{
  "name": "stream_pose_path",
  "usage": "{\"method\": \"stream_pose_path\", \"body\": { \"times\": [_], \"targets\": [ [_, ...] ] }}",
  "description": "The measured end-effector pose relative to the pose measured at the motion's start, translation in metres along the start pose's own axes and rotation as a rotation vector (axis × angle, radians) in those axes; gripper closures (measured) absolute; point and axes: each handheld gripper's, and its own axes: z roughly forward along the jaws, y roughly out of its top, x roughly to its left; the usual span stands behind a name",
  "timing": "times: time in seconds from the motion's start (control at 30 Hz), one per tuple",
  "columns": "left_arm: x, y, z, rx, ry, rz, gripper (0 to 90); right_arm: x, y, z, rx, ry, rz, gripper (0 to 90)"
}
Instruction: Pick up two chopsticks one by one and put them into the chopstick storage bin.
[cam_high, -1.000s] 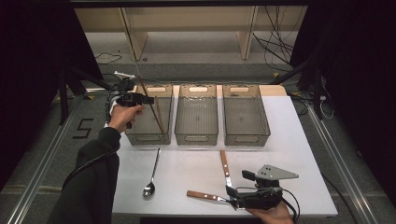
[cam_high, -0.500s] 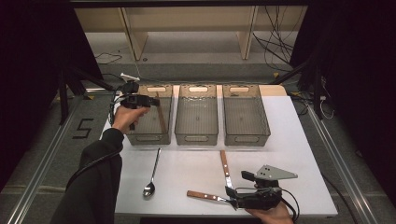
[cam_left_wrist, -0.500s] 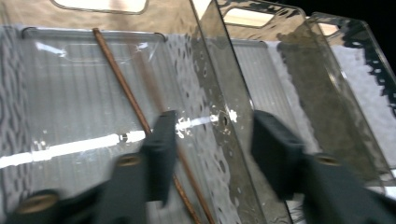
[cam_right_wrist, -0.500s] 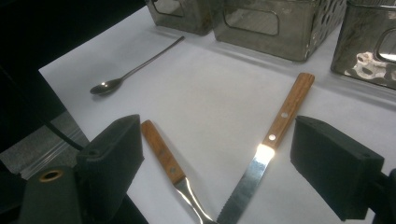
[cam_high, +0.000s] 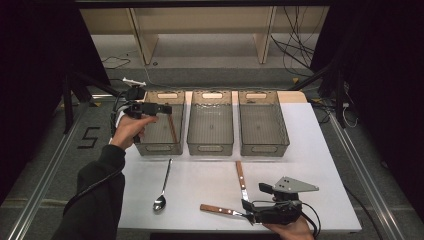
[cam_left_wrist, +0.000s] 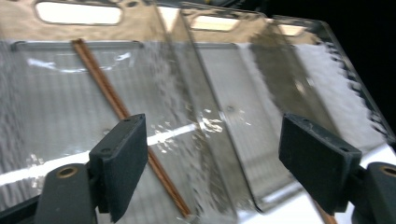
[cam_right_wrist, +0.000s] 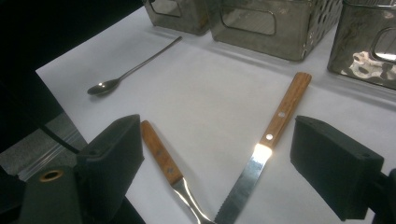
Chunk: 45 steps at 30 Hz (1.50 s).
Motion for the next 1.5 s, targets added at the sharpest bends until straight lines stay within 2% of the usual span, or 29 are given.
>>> {"method": "stream_pose_path", "body": {
  "times": [0.17,0.3,0.33,0.4,0.5,0.7,0.77,1.0,1.3,1.5],
  "targets": [
    [-0.011,-0.021,-0.009,0.006,0.021,0.073,22.0,0.000,-0.001,0.000,-0.001,-0.002,0.001,17.8],
    [-0.015,-0.045,-0.017,0.004,0.010,0.109,22.1,0.000,-0.001,0.001,0.000,-0.002,0.000,17.9],
    [-0.016,-0.052,-0.019,0.014,0.003,0.122,22.0,0.001,-0.001,0.000,0.002,-0.005,0.004,17.9],
    [-0.016,-0.067,-0.021,0.040,0.016,0.141,22.0,0.000,-0.001,0.000,-0.002,-0.008,0.000,17.9],
    [-0.016,-0.087,-0.023,0.053,0.022,0.150,21.9,-0.001,-0.001,0.000,-0.009,-0.010,0.003,17.9],
    [-0.014,-0.120,-0.016,0.091,0.029,0.149,21.9,0.000,-0.002,0.000,-0.014,-0.014,0.001,17.9],
    [-0.015,-0.126,-0.013,0.121,0.041,0.164,22.0,0.000,-0.002,0.001,-0.015,-0.013,-0.001,17.9],
    [-0.020,-0.136,-0.011,0.150,0.055,0.181,21.8,-0.002,-0.004,-0.001,-0.020,-0.018,0.002,18.0],
    [-0.025,-0.157,-0.005,0.205,0.060,0.178,22.4,-0.005,-0.007,-0.004,-0.040,-0.025,0.008,18.0],
    [-0.027,-0.166,-0.002,0.227,0.046,0.175,23.7,-0.008,-0.009,-0.006,-0.046,-0.032,0.017,18.0]
  ]
}}
